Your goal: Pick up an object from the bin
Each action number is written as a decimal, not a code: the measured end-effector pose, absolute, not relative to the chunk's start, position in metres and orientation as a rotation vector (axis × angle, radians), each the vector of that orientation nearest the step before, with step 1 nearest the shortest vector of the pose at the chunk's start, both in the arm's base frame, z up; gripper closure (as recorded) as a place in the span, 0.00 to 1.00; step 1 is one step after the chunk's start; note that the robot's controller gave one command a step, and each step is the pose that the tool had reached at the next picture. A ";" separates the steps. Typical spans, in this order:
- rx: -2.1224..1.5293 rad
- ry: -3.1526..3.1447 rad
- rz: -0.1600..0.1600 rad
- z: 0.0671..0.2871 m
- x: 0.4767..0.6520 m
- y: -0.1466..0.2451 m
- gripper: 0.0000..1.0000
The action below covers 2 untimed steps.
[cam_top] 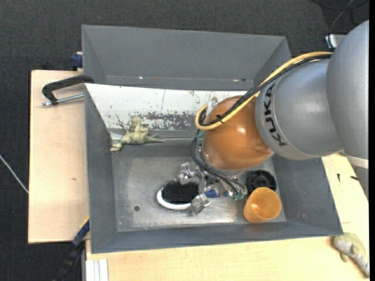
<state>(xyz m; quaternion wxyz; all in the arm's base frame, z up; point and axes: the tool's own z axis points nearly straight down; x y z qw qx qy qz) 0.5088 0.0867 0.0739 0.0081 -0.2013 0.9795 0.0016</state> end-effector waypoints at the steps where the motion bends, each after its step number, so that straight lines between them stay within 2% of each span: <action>1: -1.366 2.818 -0.003 0.073 0.519 0.119 1.00; 2: -1.540 2.724 -0.004 0.247 0.509 0.110 1.00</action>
Offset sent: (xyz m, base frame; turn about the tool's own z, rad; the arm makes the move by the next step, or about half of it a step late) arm 0.0071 0.0312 -0.0039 -0.4984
